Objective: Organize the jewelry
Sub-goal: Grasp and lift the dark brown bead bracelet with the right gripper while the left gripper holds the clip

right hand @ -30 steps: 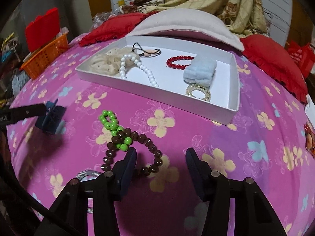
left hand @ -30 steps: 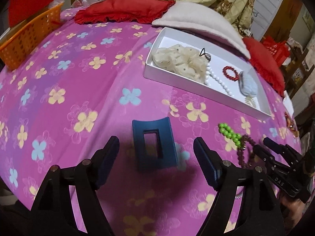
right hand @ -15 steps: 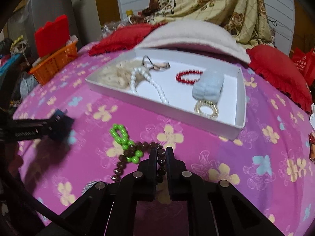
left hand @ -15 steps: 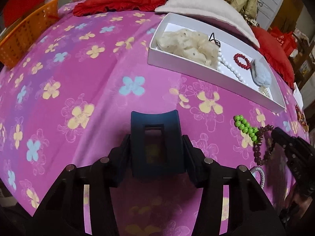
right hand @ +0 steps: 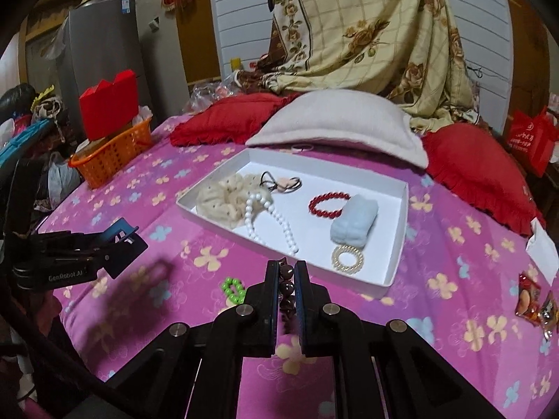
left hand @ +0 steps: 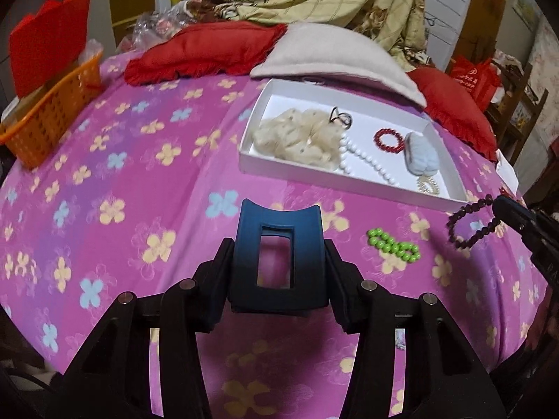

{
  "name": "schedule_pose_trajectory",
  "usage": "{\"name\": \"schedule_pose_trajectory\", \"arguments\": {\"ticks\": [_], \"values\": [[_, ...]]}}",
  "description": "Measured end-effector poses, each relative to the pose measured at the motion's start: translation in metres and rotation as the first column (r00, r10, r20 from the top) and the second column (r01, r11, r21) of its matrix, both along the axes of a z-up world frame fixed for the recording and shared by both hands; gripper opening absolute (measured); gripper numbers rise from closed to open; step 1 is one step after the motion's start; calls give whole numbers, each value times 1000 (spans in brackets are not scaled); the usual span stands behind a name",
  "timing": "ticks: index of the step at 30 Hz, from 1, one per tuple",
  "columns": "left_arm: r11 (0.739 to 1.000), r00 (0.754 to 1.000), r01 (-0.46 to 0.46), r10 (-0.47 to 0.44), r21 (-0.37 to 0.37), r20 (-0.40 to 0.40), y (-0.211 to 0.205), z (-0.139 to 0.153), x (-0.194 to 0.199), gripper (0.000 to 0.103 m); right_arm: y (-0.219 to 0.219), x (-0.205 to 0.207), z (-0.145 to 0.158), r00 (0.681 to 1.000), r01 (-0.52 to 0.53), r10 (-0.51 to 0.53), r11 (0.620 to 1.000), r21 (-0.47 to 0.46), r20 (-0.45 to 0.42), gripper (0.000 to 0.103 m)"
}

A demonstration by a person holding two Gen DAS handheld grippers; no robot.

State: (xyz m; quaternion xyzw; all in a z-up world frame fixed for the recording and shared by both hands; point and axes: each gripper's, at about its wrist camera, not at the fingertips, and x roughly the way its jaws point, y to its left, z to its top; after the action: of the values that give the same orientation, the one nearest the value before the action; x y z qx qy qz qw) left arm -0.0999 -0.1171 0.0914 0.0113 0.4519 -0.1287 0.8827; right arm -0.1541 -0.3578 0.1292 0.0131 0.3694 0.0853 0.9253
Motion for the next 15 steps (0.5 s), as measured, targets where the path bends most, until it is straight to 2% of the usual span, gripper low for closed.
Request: {"name": "schedule_pose_trajectory", "arguments": {"ticks": [15], "values": [[998, 998, 14, -18, 69, 61, -23, 11, 11, 48, -7, 10, 7, 1000, 1, 0, 1000, -22, 3, 8]]}}
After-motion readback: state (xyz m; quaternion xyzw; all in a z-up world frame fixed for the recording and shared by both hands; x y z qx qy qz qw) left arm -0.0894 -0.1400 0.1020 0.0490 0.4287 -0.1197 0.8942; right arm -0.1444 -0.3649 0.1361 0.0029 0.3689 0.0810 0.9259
